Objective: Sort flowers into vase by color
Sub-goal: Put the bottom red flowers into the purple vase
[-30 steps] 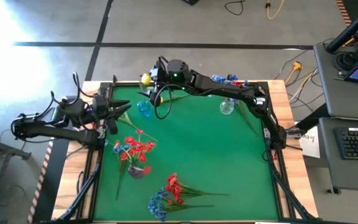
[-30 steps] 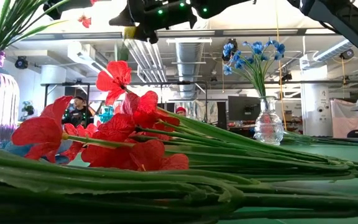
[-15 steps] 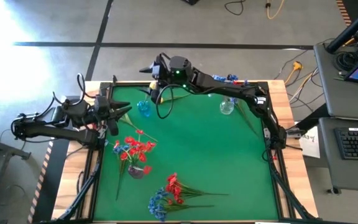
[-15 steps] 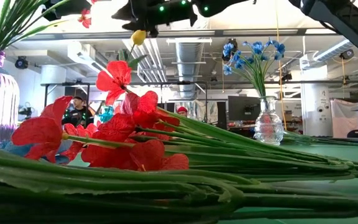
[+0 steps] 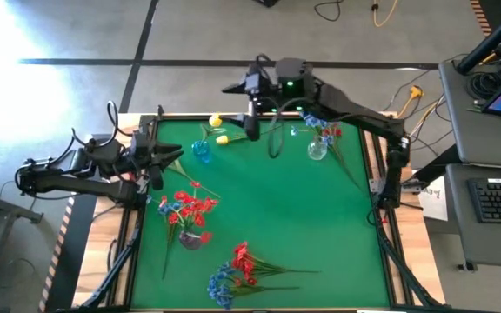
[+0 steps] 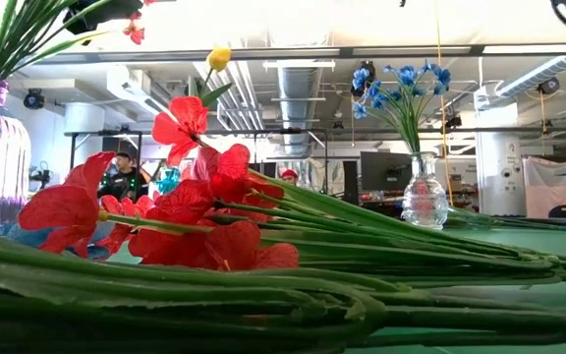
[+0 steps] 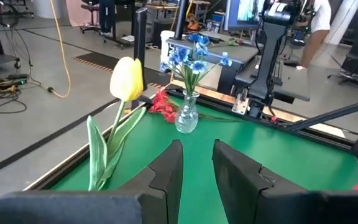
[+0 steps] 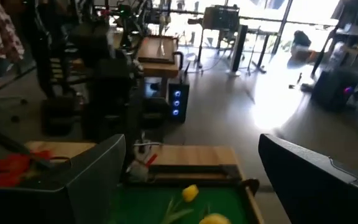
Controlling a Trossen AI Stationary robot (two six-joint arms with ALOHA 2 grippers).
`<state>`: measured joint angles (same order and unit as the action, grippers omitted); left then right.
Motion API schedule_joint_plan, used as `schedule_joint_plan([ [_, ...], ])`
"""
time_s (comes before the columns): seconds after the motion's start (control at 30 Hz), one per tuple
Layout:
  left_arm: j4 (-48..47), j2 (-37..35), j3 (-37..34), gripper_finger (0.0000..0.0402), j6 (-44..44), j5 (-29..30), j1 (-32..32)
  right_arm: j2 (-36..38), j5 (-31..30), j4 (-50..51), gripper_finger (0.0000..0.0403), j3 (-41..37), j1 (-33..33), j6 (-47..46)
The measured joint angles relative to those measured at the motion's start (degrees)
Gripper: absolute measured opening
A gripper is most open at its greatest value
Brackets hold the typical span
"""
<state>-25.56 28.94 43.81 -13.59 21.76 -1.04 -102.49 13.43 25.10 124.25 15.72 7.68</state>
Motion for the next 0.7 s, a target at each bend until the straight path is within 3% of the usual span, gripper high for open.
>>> schedule_joint_plan([
  [0.47,-5.99,1.07,5.95,0.0078,-3.49,-3.92,-0.02,6.34,0.09,30.69,0.0361,-1.36,-10.07,-4.73],
  [0.7,-9.60,0.13,5.95,0.0078,-8.56,-4.97,-0.04,6.89,0.07,36.44,0.0361,-5.00,-18.00,-8.53],
])
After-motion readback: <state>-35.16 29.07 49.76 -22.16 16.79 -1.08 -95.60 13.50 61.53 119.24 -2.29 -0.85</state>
